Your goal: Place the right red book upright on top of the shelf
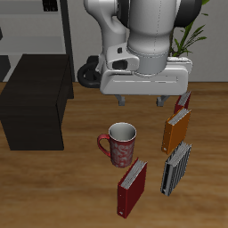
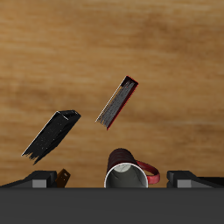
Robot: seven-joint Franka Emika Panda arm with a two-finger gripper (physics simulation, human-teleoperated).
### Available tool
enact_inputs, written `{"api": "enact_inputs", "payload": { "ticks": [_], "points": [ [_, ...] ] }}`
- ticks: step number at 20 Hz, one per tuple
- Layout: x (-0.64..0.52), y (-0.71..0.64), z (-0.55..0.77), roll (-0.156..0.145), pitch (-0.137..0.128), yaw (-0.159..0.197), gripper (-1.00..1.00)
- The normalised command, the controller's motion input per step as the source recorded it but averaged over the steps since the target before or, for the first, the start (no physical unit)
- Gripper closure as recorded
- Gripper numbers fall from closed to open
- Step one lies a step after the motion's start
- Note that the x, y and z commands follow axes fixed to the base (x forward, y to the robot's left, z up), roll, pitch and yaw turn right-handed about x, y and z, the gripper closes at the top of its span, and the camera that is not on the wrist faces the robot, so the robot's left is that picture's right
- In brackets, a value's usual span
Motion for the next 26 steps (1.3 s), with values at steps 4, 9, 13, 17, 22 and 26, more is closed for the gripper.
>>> {"api": "enact_inputs", "payload": {
  "ticks": [4, 9, 13, 17, 22, 26],
  "points": [
    [0.24, -0.06, -0.07, 0.038, -0.004, -0.025, -1.0],
    [0.26, -0.15, -0.09, 0.017, -0.028, -0.054, -1.0],
    [0.19, -0.14, -0.19, -0.023, -0.032, -0.037, -1.0],
    [0.19, -0.08, -0.3, -0.029, -0.055, -0.044, -1.0],
    [0.14, 0.1, -0.39, 0.011, -0.02, -0.051, -1.0],
    [0.07, 0.16, -0.31, 0.022, -0.01, -0.009, -1.0]
  ]
}}
